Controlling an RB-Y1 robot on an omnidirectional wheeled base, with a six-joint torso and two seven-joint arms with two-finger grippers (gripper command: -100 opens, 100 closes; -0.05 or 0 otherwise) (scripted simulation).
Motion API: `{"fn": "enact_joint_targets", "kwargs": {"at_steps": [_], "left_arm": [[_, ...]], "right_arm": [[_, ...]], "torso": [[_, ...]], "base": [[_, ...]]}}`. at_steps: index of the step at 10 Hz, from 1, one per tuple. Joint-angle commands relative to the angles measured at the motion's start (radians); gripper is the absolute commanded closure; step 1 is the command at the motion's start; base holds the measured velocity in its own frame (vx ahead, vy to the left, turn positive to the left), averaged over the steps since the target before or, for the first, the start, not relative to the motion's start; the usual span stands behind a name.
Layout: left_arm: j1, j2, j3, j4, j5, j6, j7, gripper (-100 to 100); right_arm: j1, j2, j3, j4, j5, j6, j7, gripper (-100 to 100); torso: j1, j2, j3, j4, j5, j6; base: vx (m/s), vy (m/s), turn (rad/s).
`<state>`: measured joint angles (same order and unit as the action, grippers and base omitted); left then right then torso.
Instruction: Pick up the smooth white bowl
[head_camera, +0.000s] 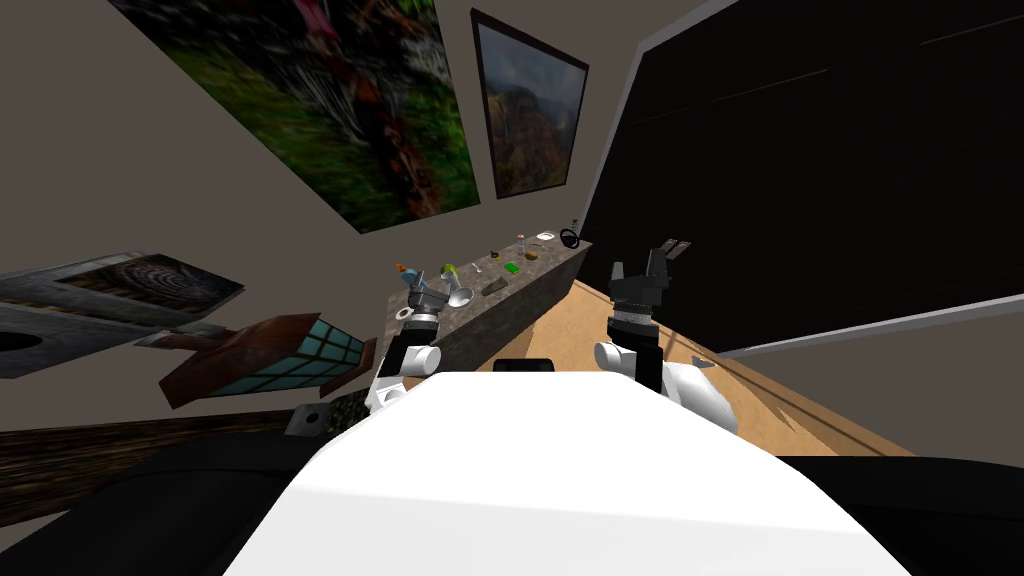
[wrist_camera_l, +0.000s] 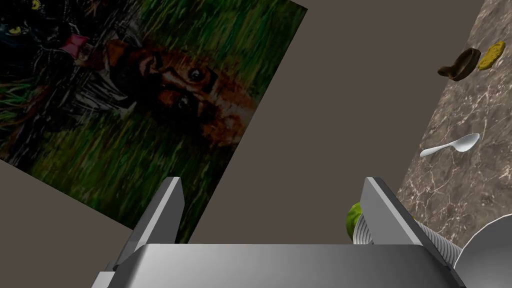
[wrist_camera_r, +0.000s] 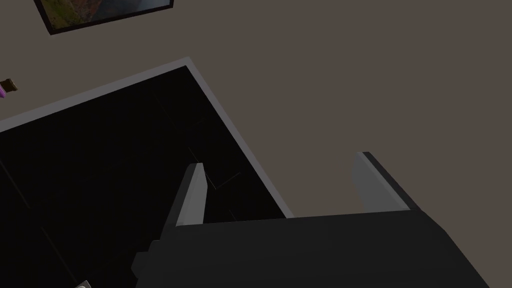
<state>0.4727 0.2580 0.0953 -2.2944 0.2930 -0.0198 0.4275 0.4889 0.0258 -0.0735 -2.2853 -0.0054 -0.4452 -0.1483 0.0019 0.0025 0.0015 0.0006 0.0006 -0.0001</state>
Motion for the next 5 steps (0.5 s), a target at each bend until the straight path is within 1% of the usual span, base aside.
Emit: {"fn": "enact_joint_targets", "kwargs": {"at_steps": [1,2,3,4,5], "left_arm": [[-0.005,0.019,0.013,0.002,0.029,0.050,0.035,-100],[-0.005,0.019,0.013,0.002,0.029,0.056,0.035,-100],[-0.010,0.035,0.025,0.000,0.054,0.097,0.064,-100],[-0.010,0.035,0.025,0.000,0.054,0.106,0.064,-100],[-0.015,0.052,0.036,-0.002,0.077,0.146,0.092,-100]], "right_arm": [[0.000,0.000,0.000,0.000,0.000,0.000,0.000,0],[0.000,0.000,0.000,0.000,0.000,0.000,0.000,0],[0.000,0.000,0.000,0.000,0.000,0.000,0.000,0],[0.000,0.000,0.000,0.000,0.000,0.000,0.000,0],[0.000,0.000,0.000,0.000,0.000,0.000,0.000,0]], "torso": [[0.000,0.000,0.000,0.000,0.000,0.000],[0.001,0.000,0.000,0.000,0.000,0.000],[0.000,0.000,0.000,0.000,0.000,0.000],[0.000,0.000,0.000,0.000,0.000,0.000],[0.000,-0.001,0.000,0.000,0.000,0.000]], "base": [[-0.051,0.033,-0.048],[-0.040,0.026,-0.031],[-0.042,0.022,-0.047],[-0.032,0.017,-0.029],[-0.026,0.021,-0.055]]}}
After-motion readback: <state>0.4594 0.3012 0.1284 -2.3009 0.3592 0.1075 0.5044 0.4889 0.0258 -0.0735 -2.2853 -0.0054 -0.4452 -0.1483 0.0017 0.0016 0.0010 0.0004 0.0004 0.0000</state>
